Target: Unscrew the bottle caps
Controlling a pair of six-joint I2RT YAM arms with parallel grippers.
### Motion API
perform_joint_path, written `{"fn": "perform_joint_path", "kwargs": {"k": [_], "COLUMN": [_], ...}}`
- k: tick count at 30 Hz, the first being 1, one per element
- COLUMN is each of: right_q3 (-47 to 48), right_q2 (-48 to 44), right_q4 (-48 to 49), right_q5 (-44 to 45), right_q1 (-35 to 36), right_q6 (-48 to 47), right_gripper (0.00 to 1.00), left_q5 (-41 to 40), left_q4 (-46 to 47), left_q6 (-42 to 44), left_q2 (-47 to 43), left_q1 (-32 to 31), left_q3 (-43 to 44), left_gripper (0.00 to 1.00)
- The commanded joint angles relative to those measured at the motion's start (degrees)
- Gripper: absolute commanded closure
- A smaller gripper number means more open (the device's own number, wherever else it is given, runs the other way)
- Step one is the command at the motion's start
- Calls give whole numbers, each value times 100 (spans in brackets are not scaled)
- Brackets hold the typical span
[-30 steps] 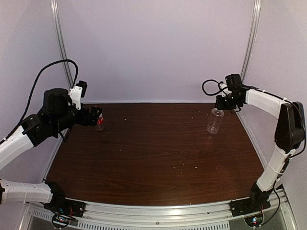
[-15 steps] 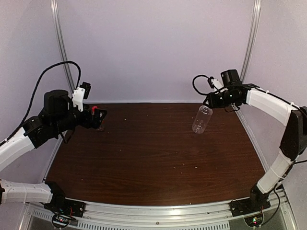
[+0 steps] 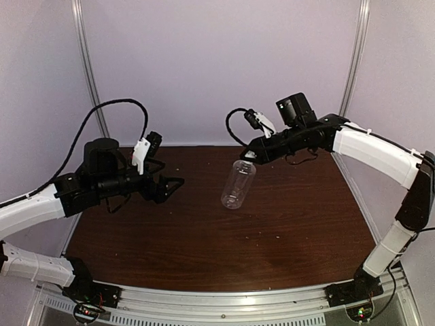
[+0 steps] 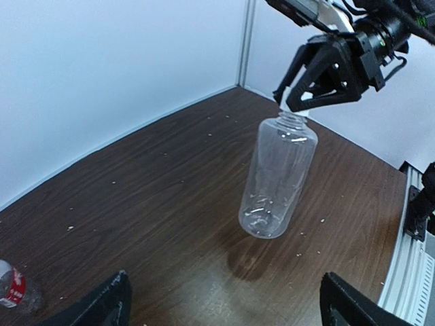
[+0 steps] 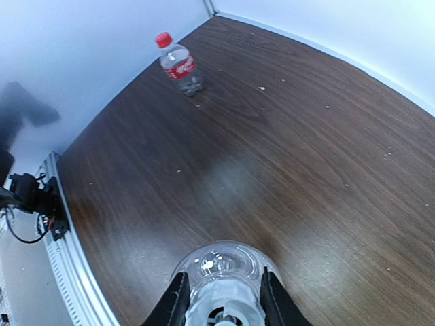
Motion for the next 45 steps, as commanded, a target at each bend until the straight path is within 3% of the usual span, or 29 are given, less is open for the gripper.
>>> {"fn": "perform_joint_path", "kwargs": {"k": [1,14,22,29,34,39,45], "right_q3": [403,783,766,773,754,534,135], "right_q2": [-155,-138,-79,-75,-87,-184,-358], "right_q4": [53,406,579,644,599,918,1594], "right_q5": [-658,-1528,-1841,-1986,-1896,-1775,-1469], "right_q1": [254,602,677,703,698,702,721], "right_q6": [258,716,869,934,910,1114,1510], "right_gripper": [100,100,100,100,100,83,49], "left_q5": [669,1094,1156,1313,1373,1210,1090], "left_q4": [1004,2247,2237,2270,2350,2832,3330], "left_q6": [224,11,82,98,54,-277,-630], "left_q2": [454,1708,2041,2208,2217,2066,1930], "left_q1": [-353,-845,-845,-846,-846,-846,-846], "left_q3": [-78,169,402,555,522,222,-92], "left_gripper": [3,7,9,24,41,55,60]}}
